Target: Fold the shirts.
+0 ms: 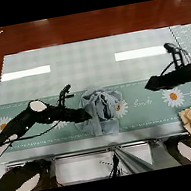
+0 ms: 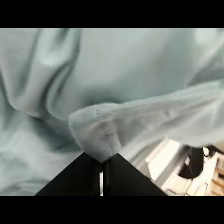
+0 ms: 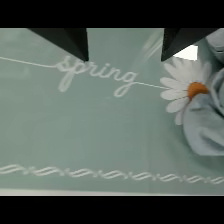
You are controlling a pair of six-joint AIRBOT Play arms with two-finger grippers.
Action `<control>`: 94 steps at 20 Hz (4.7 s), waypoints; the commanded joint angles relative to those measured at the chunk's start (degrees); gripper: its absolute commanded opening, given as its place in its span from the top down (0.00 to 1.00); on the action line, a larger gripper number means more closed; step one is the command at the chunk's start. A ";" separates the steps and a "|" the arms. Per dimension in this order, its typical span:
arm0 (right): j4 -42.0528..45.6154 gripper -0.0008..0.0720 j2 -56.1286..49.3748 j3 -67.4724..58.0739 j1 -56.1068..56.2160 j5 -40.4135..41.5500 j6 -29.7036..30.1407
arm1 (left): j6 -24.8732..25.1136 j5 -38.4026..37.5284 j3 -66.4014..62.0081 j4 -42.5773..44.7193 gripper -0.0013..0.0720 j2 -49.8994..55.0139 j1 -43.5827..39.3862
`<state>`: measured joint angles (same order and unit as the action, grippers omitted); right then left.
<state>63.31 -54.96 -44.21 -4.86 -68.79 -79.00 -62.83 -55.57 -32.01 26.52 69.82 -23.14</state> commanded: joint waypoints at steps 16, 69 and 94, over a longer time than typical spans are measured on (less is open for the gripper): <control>-38.07 0.28 -21.05 8.85 16.31 28.89 7.76 | 2.56 -3.37 0.02 -0.46 0.95 0.15 -0.04; -21.05 0.95 -33.35 -57.88 2.51 17.20 -5.88 | -7.85 -9.75 -15.87 18.97 0.95 -26.05 27.76; -19.32 0.25 11.37 22.82 -1.55 7.78 -10.71 | -0.63 -9.35 -7.13 18.99 0.95 -25.90 27.76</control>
<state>50.94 -47.70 -32.40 -10.85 -71.72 -86.46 -63.55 -64.93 -39.18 45.50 43.88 4.62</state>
